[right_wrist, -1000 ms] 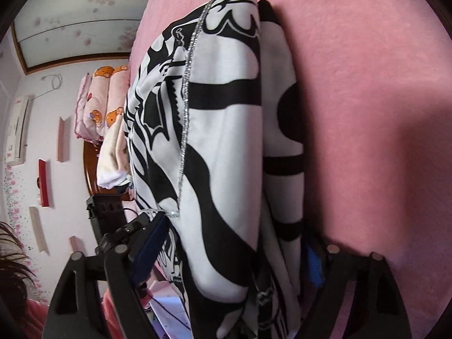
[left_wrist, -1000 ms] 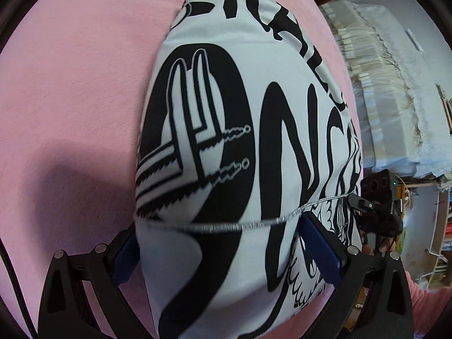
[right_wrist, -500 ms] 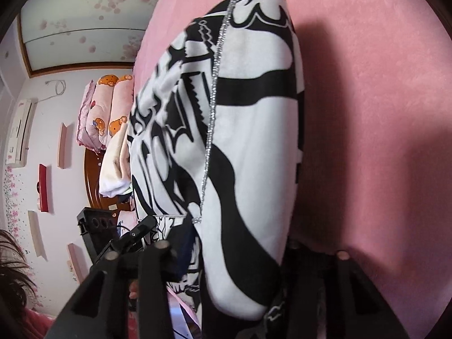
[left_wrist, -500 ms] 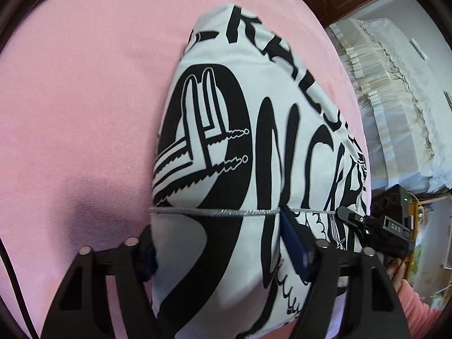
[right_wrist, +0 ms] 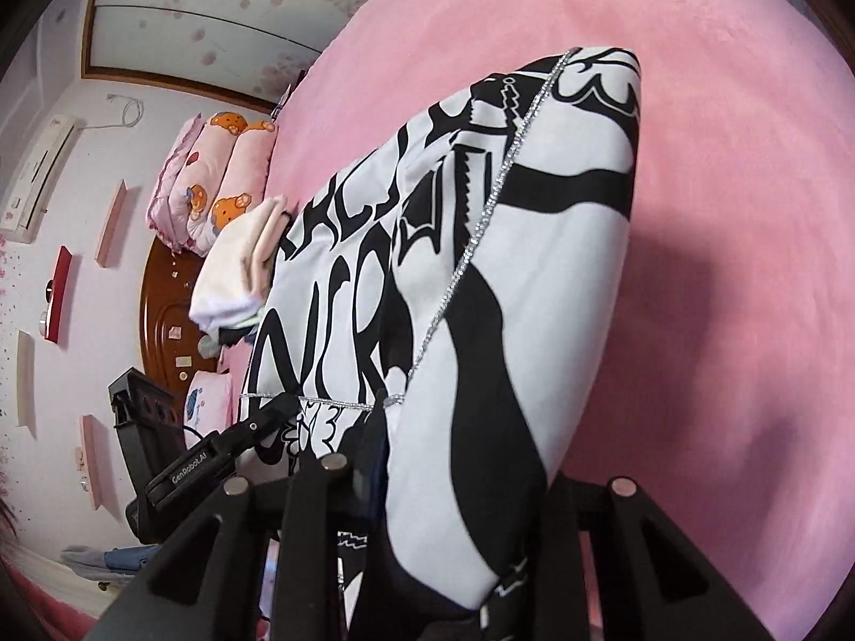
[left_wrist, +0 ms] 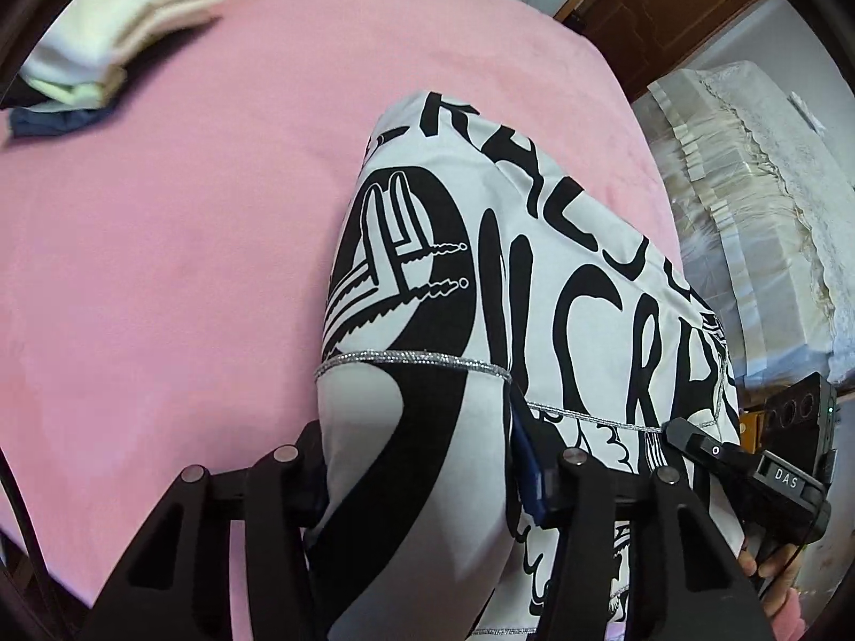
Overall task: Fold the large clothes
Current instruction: 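Lift and carry the folded pants with both tools to the clothes stack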
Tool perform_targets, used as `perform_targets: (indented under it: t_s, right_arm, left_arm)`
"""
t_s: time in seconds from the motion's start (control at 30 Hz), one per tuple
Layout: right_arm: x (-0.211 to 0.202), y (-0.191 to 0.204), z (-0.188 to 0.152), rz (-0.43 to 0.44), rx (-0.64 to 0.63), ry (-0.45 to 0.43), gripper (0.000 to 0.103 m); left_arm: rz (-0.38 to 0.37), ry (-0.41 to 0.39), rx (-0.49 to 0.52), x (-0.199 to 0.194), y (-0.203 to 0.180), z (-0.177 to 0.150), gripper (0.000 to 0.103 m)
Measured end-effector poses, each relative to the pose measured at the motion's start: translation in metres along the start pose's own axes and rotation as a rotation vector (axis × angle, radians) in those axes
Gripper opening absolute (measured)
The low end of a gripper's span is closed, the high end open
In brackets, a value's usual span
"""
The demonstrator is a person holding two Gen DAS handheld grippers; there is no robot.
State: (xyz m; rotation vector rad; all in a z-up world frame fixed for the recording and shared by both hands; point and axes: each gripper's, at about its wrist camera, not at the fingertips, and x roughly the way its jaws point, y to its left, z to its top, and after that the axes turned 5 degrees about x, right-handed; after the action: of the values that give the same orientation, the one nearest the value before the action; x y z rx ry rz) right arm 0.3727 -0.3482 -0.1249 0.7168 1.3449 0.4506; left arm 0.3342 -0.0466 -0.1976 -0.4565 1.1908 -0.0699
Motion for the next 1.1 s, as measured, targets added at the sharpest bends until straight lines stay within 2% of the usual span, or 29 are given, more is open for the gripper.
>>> perform_targets:
  t_s: [0.13, 0.33, 0.5, 0.67, 0.77, 0.9, 1.1]
  right_arm:
    - [-0.01, 0.037, -0.035, -0.014, -0.029, 0.016, 0.025]
    - [0.0, 0.115, -0.084, 0.02, -0.063, 0.022, 0.025]
    - [0.036, 0.189, -0.106, 0.071, -0.084, -0.018, 0.025]
    - [0.08, 0.281, -0.111, 0.079, -0.119, -0.089, 0.025]
    - [0.117, 0.339, -0.1, 0.117, -0.144, -0.126, 0.025]
    - [0.161, 0.398, -0.071, 0.168, -0.174, -0.136, 0.025]
    - [0.235, 0.488, 0.008, 0.241, -0.284, -0.149, 0.025]
  left_arm:
    - [0.007, -0.016, 0.007, -0.056, 0.009, -0.018, 0.049]
    - [0.042, -0.038, 0.022, -0.149, 0.065, -0.021, 0.049]
    - [0.071, -0.106, 0.076, -0.221, 0.138, 0.009, 0.049]
    - [0.058, -0.164, 0.125, -0.277, 0.221, 0.068, 0.049]
    - [0.072, -0.209, 0.15, -0.303, 0.261, 0.107, 0.049]
    - [0.117, -0.281, 0.17, -0.333, 0.309, 0.167, 0.049]
    - [0.164, -0.394, 0.144, -0.352, 0.367, 0.263, 0.049]
